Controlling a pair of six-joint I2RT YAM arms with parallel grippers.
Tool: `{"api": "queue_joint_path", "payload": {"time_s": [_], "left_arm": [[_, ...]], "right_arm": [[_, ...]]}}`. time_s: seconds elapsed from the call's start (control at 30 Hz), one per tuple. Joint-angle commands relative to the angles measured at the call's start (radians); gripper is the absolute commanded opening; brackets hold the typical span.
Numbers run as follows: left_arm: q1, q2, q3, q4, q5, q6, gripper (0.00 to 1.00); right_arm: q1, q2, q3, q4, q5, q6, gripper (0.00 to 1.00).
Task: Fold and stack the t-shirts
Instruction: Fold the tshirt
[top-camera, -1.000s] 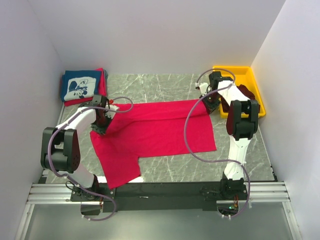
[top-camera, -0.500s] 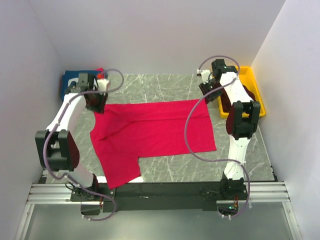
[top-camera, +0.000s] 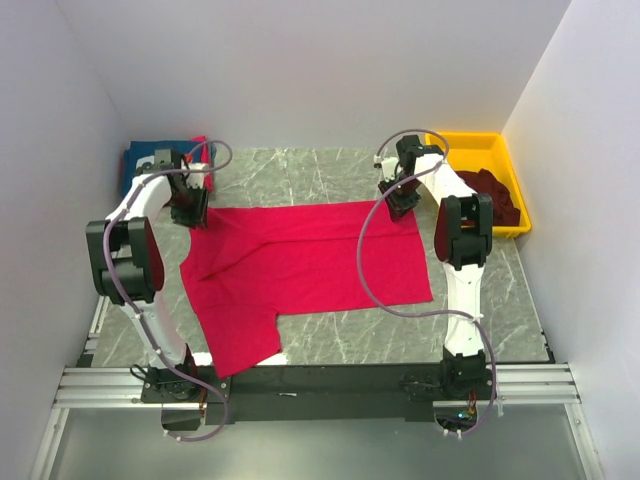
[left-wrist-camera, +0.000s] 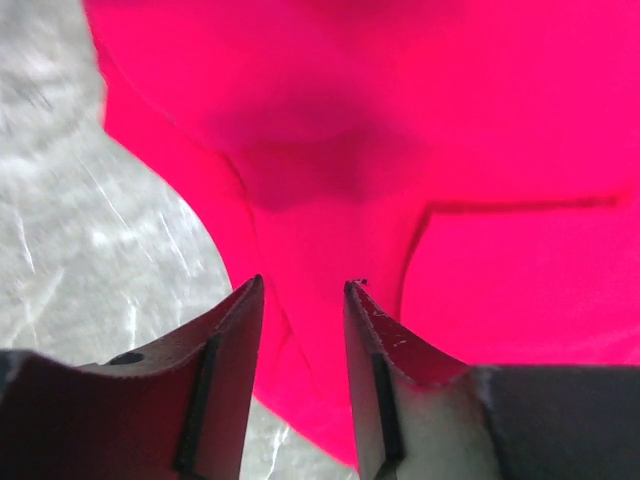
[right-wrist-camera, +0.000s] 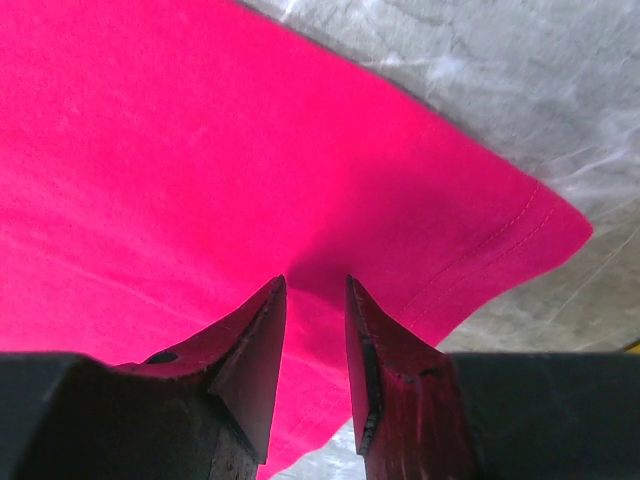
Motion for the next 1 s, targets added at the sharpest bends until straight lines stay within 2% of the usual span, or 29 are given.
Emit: {"api": "queue_joint_path", "payload": {"time_s": [0.0, 0.17, 0.37, 0.57, 0.7, 0.8, 0.83, 0.9, 0.93, 0.97], "left_arm": [[-0.005, -0.113, -0.067, -0.033, 0.027, 0.057, 0.44], [0.001, -0.145, -0.150, -0.104, 0.077, 0.082, 0.45], [-0.028, -0.197, -0.259, -0.147, 0.186, 0.142, 0.53], [-0.087, -0.186, -0.305, -0.087, 0.128, 0.113, 0.55], [-0.143, -0.205, -0.340, -0.024, 0.013, 0.105, 0.52], [-0.167, -0.209, -0.347, -0.016, -0.034, 0.108, 0.41], [-0.173, -0.208, -0.342, -0.019, -0.041, 0.108, 0.31], [-0.190, -0.216, -0.337, -0.032, -0.041, 0.108, 0.20], [-0.196, -0.222, -0.331, -0.038, -0.036, 0.109, 0.09], [-0.204, -0.234, -0.327, -0.045, -0.031, 0.113, 0.03]], "right_arm": [[-0.003, -0.047, -0.003, 0.023, -0.020, 0.030, 0.38], [0.007, -0.093, -0.027, 0.016, -0.060, 0.036, 0.37], [0.009, -0.096, -0.035, 0.003, -0.060, 0.036, 0.37], [0.009, -0.097, -0.049, 0.003, -0.060, 0.041, 0.37], [0.009, -0.105, -0.054, 0.003, -0.058, 0.041, 0.37], [0.009, -0.110, -0.058, 0.005, -0.058, 0.041, 0.37], [0.009, -0.111, -0.060, 0.003, -0.058, 0.041, 0.37], [0.009, -0.113, -0.061, 0.002, -0.061, 0.039, 0.37], [0.009, -0.113, -0.060, 0.000, -0.058, 0.039, 0.37], [0.007, -0.114, -0.060, 0.000, -0.058, 0.036, 0.37]]}}
